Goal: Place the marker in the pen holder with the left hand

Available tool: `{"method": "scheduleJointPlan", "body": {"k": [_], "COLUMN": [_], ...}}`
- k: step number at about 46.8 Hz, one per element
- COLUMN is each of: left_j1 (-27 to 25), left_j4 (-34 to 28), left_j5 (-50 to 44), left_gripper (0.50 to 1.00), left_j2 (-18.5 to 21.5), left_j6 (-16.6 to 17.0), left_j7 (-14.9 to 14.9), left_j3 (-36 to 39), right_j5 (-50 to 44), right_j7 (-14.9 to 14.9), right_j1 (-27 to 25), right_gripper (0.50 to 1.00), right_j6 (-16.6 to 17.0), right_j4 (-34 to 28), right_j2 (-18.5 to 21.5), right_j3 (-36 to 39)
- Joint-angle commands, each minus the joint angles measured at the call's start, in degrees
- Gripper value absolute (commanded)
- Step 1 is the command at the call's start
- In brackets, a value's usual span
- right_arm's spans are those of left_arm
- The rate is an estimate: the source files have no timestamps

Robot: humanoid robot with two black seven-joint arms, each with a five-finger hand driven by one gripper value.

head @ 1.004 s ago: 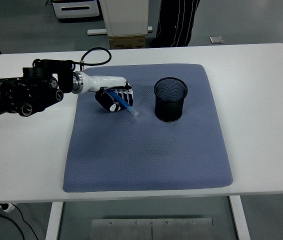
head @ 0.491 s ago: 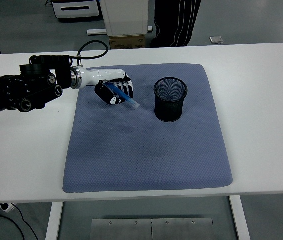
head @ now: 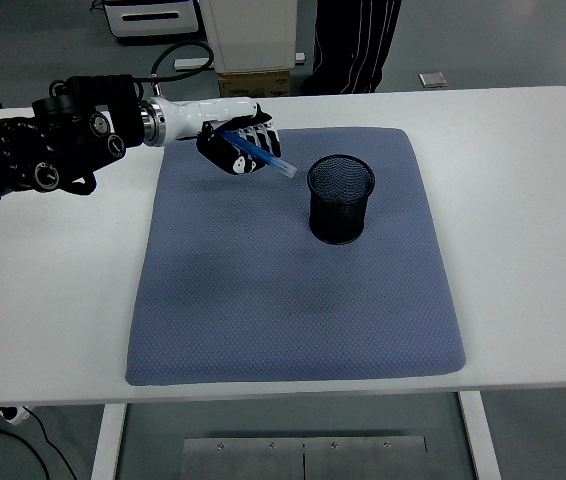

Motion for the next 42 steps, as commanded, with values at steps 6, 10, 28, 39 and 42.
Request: {"method": "scheduleJointPlan", "body": {"k": [6, 10, 28, 39, 42], "left_j1": [-0.13, -0.05, 0.66, 1.8, 2.59], "left_j4": [0.07, 0.07, 0.07, 0.07, 0.07], "left_j5": [-3.17, -4.75, -11.87, -16.96, -17.41], "left_gripper": [0.505, 0.505, 0.502, 0.502, 0.502], "left_j2": [0.0, 0.0, -0.62, -1.84, -2.73], "left_j6": [-1.66, -1.66, -1.84, -3.07, -2.98], "left_j7": [-0.05, -0.05, -0.14, -0.75, -0.75], "left_j3": [-0.69, -0.87, -2.71, -5.87, -6.4], "right_j5": [0.04, 0.04, -0.05, 0.04, -0.05], "right_j7": [0.05, 0.05, -0.04, 0.05, 0.05], "right_j1": [-0.04, -0.04, 0.05, 0.05, -0.03], "right_gripper": [1.0, 1.0, 1.0, 1.0, 1.0], "right_j6": [0.0, 0.0, 0.0, 0.0, 0.0], "right_j4": [0.0, 0.0, 0.0, 0.0, 0.0], "right_j2": [0.0, 0.0, 0.0, 0.0, 0.0], "right_j3": [0.0, 0.0, 0.0, 0.0, 0.0]}}
